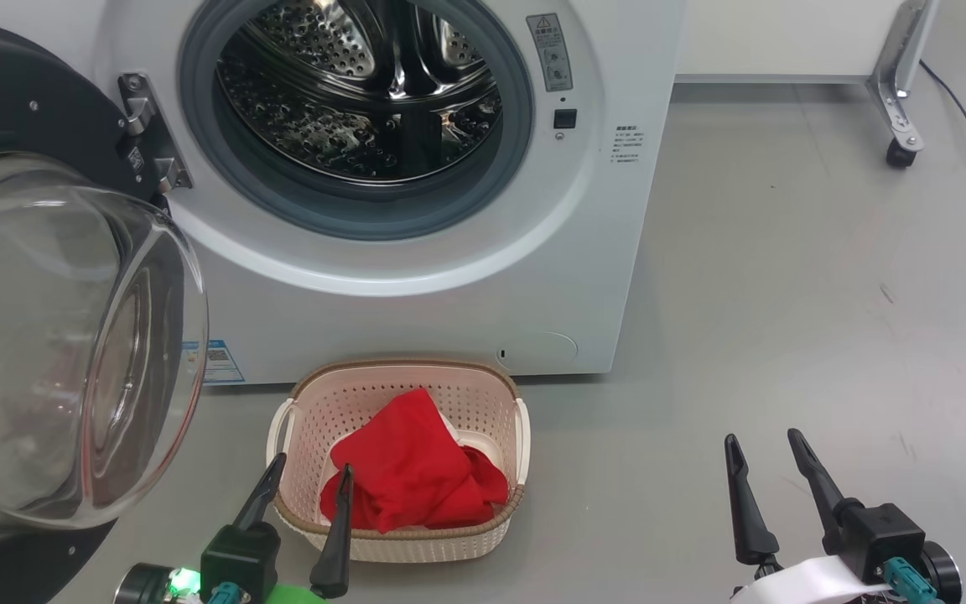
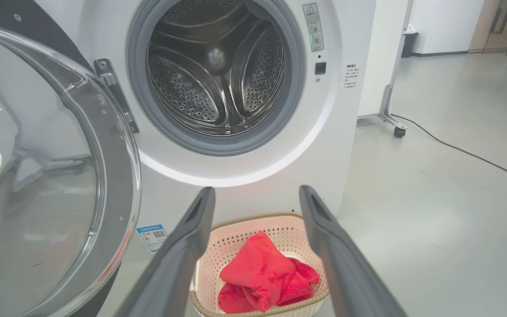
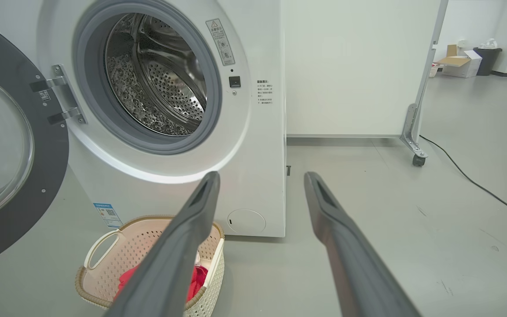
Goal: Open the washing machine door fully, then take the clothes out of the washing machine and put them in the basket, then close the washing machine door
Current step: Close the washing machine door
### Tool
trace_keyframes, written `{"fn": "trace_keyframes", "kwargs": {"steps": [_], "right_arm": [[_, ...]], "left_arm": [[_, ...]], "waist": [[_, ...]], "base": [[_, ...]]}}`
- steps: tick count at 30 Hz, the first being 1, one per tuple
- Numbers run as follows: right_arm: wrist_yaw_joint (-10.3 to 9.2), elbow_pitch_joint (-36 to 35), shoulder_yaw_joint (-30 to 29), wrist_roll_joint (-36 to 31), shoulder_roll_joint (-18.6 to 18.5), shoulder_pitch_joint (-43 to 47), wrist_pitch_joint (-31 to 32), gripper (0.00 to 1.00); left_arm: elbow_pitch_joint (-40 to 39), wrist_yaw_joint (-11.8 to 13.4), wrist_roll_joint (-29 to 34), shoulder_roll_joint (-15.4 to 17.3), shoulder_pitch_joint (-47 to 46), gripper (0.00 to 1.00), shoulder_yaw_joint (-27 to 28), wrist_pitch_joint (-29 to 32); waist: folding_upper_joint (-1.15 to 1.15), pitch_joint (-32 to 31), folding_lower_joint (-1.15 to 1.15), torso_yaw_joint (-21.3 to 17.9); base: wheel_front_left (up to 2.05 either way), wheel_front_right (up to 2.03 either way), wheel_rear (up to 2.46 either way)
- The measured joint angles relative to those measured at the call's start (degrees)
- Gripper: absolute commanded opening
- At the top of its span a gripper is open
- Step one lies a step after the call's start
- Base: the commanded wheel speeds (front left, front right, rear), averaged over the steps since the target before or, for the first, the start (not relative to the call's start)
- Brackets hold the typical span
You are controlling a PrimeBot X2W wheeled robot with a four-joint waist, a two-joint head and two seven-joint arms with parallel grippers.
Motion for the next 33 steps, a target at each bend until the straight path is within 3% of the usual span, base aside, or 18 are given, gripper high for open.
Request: {"fn": "trace_keyframes", "kwargs": {"steps": [12,33], "right_arm": [[-0.10,-0.8,-0.9,0.0,0.0,0.5,0.0,1.00],[0.05,-1.5,-1.1,-0.4,0.0,0.5,0.0,1.00]], "left_arm": [[0.0,0.3,0.1,-0.1,0.0,1.00,2.1,-0.1],[0.0,0.8,0.1,-0.8,0.0,1.00,5.3,-1.1]], "waist": [[0.00,0.1,0.00,5.7],[0.00,1.1,0.00,21.8]], "base": [[0.00,0.00,0.00],[0.00,0.00,0.00]]}}
